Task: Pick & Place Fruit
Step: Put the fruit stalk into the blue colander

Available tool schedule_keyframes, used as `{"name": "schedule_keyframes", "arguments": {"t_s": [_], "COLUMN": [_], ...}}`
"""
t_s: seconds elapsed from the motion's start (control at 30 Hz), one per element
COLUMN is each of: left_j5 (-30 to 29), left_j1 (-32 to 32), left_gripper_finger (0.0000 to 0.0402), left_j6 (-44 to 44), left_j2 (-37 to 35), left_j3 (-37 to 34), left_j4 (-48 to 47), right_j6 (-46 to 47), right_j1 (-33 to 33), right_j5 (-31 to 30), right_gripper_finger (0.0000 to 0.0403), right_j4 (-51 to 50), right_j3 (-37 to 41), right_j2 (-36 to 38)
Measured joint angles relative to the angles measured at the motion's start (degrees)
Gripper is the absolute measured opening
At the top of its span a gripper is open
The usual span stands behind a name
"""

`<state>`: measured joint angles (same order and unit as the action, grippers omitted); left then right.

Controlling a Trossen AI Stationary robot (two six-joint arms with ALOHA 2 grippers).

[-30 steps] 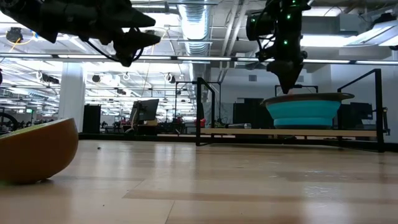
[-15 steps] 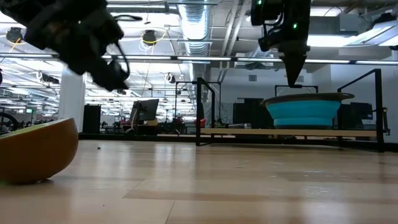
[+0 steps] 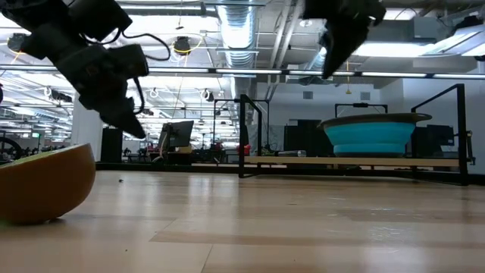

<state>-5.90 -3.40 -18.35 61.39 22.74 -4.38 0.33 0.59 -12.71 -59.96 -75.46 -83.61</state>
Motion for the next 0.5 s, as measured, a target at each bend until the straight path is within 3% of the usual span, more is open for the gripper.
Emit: {"name": "schedule_keyframes", "arguments": {"t_s": [0.17, 0.37, 0.5], "left_j5": [0.56, 1.85, 1.08], "left_j1": [-0.25, -2.70, -3.81], "left_gripper_finger": [0.0096, 0.0052, 0.0019], "left_j6": [-6.95, -10.54, -12.51], "left_j2": [0.00, 0.00, 0.01], "left_j3": [0.00, 0.00, -0.02], "left_j4": [-4.12, -6.68, -11.60], "right_j6": [-7.91, -16.54, -19.69], "right_j1": [-1.46, -2.38, -2.50], "right_j5": [0.43, 9.09, 10.36], "right_gripper_finger": [0.0063, 0.0018, 0.0003], "right_j4": [9.38, 20.00, 21.66], "right_j3": [0.00, 0.00, 0.00], "right_j2": [0.00, 0.00, -0.01]}}
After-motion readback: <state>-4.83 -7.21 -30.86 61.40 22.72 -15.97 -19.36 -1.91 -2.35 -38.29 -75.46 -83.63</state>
